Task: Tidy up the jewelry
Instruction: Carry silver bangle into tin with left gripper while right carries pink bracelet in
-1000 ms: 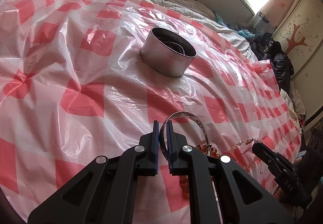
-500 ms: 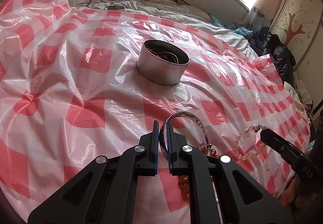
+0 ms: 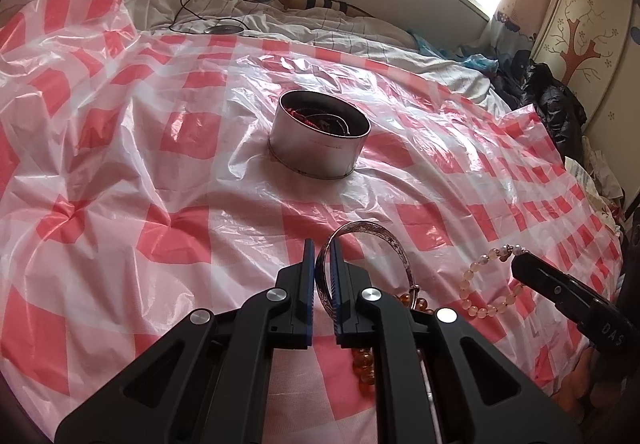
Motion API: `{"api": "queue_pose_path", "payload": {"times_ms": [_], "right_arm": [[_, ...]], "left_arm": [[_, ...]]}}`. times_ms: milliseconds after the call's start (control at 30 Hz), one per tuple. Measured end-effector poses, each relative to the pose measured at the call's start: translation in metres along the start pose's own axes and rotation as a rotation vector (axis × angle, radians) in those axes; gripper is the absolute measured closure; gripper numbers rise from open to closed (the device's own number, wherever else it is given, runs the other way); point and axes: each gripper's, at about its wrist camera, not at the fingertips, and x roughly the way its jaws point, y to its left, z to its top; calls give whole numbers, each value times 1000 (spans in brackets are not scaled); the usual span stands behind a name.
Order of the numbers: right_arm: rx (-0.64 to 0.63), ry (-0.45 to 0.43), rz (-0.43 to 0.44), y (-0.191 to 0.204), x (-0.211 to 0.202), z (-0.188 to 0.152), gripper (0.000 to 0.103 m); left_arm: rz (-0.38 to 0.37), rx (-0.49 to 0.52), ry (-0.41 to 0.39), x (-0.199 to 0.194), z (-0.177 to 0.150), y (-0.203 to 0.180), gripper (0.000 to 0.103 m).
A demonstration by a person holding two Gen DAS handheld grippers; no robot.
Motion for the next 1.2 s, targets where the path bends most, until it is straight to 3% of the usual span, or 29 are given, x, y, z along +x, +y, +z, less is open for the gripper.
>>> {"api": "queue_pose_path", "payload": {"times_ms": [333,633,933,1200], "right_arm": [[12,-5,47,1,1,8,95],[11,-12,101,6,14,30,95],[5,-47,174,11,27,76,95],[19,-52,187,4,42,92,95]], "left_arm": [[7,6,-20,-5,1,0,96],[-48,-56,-72,-12,14,13,96],[-49,-33,-127,-1,68,12,96],[-31,-13,-87,59,116,4,96]]}}
